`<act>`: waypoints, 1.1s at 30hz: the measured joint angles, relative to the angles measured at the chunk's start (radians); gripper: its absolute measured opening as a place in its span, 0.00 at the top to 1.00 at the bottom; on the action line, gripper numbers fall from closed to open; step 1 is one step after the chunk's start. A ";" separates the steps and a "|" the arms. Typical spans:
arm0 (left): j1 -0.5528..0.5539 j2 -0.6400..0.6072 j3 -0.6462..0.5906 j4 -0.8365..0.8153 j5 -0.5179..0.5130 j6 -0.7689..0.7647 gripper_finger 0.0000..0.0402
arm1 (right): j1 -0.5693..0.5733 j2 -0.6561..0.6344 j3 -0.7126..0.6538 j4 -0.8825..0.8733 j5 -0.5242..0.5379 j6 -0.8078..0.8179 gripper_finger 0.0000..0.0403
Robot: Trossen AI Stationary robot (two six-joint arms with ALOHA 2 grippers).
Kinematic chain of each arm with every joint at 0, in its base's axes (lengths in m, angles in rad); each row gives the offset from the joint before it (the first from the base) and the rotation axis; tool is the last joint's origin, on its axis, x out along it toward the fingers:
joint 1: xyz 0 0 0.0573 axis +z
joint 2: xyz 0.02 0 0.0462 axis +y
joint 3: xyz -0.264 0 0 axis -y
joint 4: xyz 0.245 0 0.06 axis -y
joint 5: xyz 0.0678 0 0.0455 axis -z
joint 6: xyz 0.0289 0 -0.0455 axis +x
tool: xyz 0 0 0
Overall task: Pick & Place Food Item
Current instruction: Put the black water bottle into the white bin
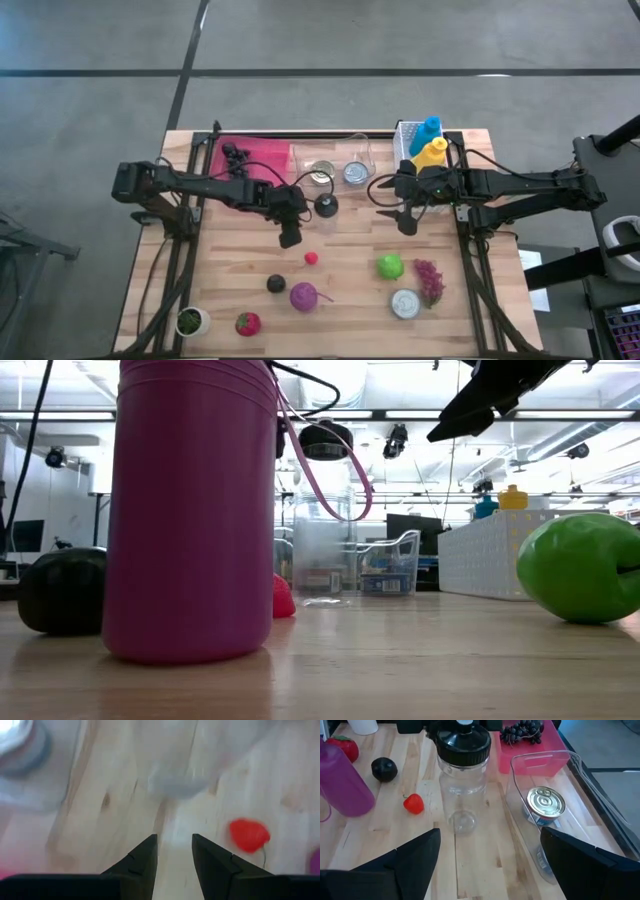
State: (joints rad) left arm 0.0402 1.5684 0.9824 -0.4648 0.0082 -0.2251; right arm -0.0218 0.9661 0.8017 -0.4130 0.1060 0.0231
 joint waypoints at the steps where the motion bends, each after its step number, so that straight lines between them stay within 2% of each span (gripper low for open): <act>1: 0.000 0.000 -0.009 0.036 0.000 0.008 0.69 | 0.000 0.000 0.000 0.001 0.000 0.000 0.14; 8: 0.000 0.000 -0.053 0.211 0.000 0.039 0.69 | 0.000 0.000 -0.002 0.001 0.000 0.000 0.12; 19: 0.000 0.006 -0.057 0.319 0.000 0.058 0.69 | 0.000 0.000 -0.004 0.005 0.000 0.000 0.16; 27: 0.001 -0.004 -0.057 0.316 0.000 0.072 0.70 | 0.000 0.000 -0.004 0.005 0.000 0.000 0.17; 33: 0.001 -0.100 -0.057 0.203 -0.006 0.072 0.70 | 0.000 0.000 -0.004 0.006 0.000 0.000 0.15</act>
State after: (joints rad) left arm 0.0409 1.4679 0.9253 -0.2615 0.0021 -0.1528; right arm -0.0219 0.9661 0.7979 -0.4071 0.1061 0.0235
